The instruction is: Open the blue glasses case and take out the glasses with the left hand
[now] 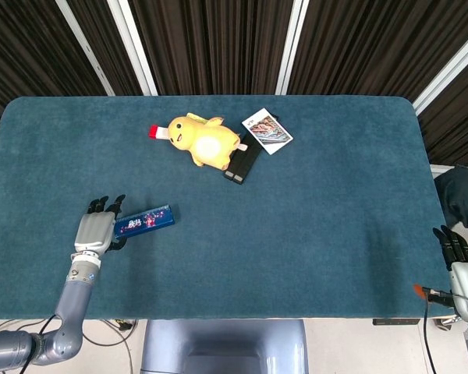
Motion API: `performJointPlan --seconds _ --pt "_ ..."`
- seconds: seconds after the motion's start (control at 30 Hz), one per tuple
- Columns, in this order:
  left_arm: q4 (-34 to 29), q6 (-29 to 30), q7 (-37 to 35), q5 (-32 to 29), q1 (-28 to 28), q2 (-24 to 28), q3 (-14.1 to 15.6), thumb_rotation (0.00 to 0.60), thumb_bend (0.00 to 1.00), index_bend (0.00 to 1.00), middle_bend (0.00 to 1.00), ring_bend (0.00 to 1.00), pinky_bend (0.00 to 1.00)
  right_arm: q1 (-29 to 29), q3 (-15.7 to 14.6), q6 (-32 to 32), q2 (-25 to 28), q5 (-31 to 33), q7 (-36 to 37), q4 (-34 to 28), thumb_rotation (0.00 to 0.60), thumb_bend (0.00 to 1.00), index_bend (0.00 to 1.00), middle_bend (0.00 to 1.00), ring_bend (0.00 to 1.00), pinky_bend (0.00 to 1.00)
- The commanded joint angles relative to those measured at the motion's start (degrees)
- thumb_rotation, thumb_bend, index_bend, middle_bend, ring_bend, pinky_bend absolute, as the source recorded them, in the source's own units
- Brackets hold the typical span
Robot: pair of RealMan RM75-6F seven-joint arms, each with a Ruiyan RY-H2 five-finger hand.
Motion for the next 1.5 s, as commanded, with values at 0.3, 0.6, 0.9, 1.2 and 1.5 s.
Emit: performJointPlan --seconds 0.3,0.6,0.9,1.2,1.5 --pt "1.4 -1.6 1.2 -0.8 0.7 -0.6 -1.3 0.6 0.28 0.0 0.29 0.0 0.07 -0.1 0.0 0.0 -0.1 0.0 0.1 0.3 0.6 0.14 0.0 0.0 0.0 0.2" --pt "2.2 -2.6 1.8 -0.9 1.2 -1.0 -2.3 0.6 0.28 0.0 0.32 0.0 0.07 -0.1 0.0 0.2 -0.2 -0.1 0.1 0.4 0.6 0.15 0.0 0.0 0.0 0.2" --pt "3.2 -3.4 1.7 -0.6 1.7 -1.3 -3.3 0.6 0.29 0.0 0.36 0.0 0.07 -0.1 0.0 0.1 -0.2 0.1 0.0 0.4 0.6 0.15 0.0 0.0 0.0 0.2" --pt "3.6 -4.5 1.5 -0.2 2.0 -1.2 -4.0 0.6 0.34 0.01 0.36 0.0 0.07 -0.1 0.1 0.0 -0.3 0.3 -0.3 0.4 0.6 0.16 0.0 0.0 0.0 0.2" --pt "4.2 -5.6 0.9 0.2 2.4 -1.1 -4.5 0.6 0.48 0.03 0.31 0.0 0.07 -0.1 0.1 0.0 -0.3 0.4 -0.4 0.4 0.6 0.16 0.0 0.0 0.0 0.2"
